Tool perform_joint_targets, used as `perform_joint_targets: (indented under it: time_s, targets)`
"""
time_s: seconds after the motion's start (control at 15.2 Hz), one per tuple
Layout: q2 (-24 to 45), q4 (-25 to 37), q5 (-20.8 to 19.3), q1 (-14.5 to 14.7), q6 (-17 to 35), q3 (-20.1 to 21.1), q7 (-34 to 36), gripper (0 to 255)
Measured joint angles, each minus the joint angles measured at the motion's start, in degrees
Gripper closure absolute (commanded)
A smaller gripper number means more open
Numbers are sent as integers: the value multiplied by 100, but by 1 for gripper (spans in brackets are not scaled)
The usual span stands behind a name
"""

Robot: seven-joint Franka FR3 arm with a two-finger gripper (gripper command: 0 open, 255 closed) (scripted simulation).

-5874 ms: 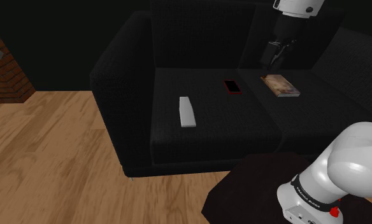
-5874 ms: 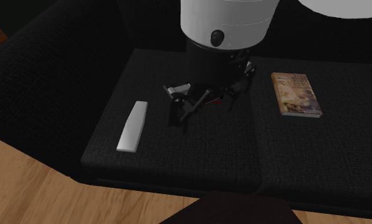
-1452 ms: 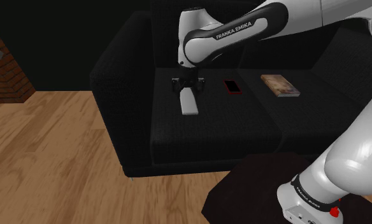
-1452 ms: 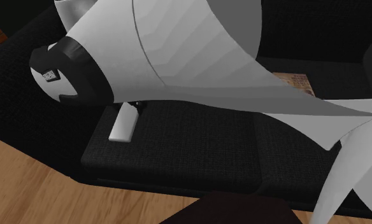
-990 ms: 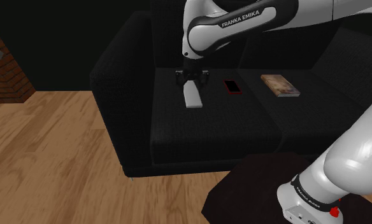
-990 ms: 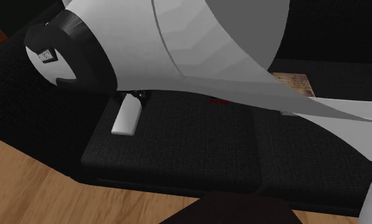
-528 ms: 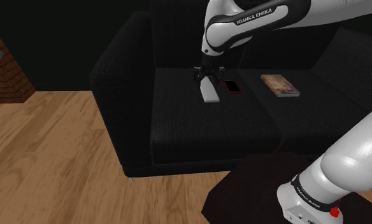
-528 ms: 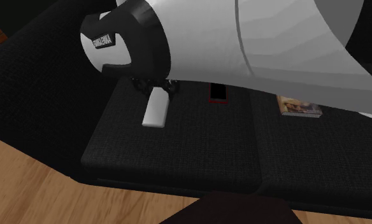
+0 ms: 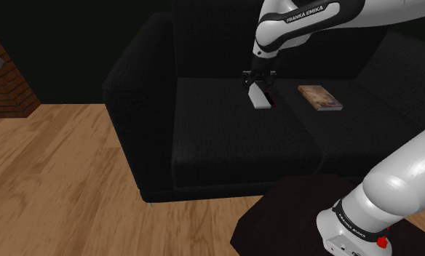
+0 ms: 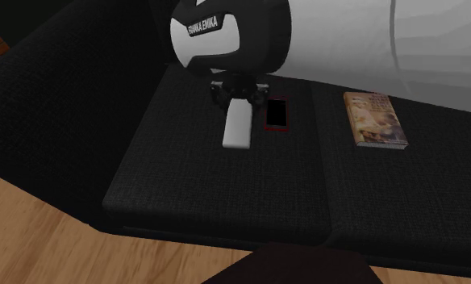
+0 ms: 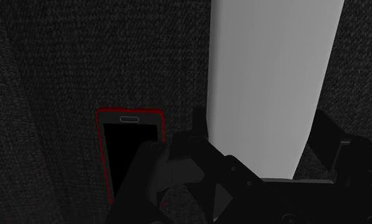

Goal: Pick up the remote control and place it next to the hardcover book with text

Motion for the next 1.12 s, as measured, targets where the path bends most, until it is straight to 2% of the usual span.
perform_joint_targets:
  time_s: [0.53,1.12]
  targets:
    - [160,165,-37,-544,11,-593,-1117,255]
    - [756,905,8,-1137,-114,-1168,-2308,255]
